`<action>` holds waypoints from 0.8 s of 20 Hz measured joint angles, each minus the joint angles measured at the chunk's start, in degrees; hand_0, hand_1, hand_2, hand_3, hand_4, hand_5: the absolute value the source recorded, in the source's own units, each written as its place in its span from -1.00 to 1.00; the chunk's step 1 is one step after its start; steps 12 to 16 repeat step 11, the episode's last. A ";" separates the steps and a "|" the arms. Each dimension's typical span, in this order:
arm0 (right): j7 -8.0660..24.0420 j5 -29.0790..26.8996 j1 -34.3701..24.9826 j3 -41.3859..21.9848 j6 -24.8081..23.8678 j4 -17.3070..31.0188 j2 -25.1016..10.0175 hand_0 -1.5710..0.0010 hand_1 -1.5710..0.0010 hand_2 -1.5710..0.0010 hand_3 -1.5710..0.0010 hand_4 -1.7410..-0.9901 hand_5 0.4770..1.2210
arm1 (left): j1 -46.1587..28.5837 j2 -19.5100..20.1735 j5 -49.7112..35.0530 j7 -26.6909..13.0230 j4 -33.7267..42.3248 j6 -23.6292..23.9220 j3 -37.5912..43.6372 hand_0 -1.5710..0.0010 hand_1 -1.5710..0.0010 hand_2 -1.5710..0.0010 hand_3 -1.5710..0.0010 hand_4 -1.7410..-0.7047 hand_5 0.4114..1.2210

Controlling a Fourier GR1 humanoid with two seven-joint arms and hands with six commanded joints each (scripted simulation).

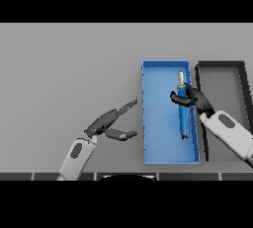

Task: Pick up the blue pipe and place it into the blue bin.

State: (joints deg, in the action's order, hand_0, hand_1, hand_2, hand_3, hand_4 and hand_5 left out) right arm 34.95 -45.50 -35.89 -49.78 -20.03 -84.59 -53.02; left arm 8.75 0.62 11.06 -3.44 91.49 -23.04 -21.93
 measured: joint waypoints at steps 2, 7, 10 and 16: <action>0.00 -1.40 -2.50 -3.48 -0.14 -0.08 -1.42 0.92 0.93 0.93 0.98 0.59 -0.24 | -0.42 0.06 0.22 0.62 0.22 0.17 -0.18 1.00 1.00 1.00 1.00 0.57 -0.79; -0.38 -1.56 -2.42 -4.64 0.91 -1.21 -1.92 0.98 0.98 0.98 0.99 0.75 -0.36 | -0.55 0.15 -0.60 -0.12 0.71 -0.47 -0.09 1.00 1.00 1.00 1.00 0.57 -0.79; -0.95 -0.76 -2.31 -5.14 2.79 -1.16 -3.08 0.98 0.98 0.98 0.99 0.75 -0.37 | 0.26 0.19 -0.20 -0.30 0.35 0.07 0.29 1.00 1.00 1.00 1.00 0.57 -0.79; -1.13 -0.67 -2.08 -5.35 2.77 -1.64 -3.04 0.98 0.98 0.98 0.99 0.75 -0.36 | 0.20 0.06 -0.32 -0.43 0.31 0.04 0.26 1.00 1.00 1.00 1.00 0.57 -0.79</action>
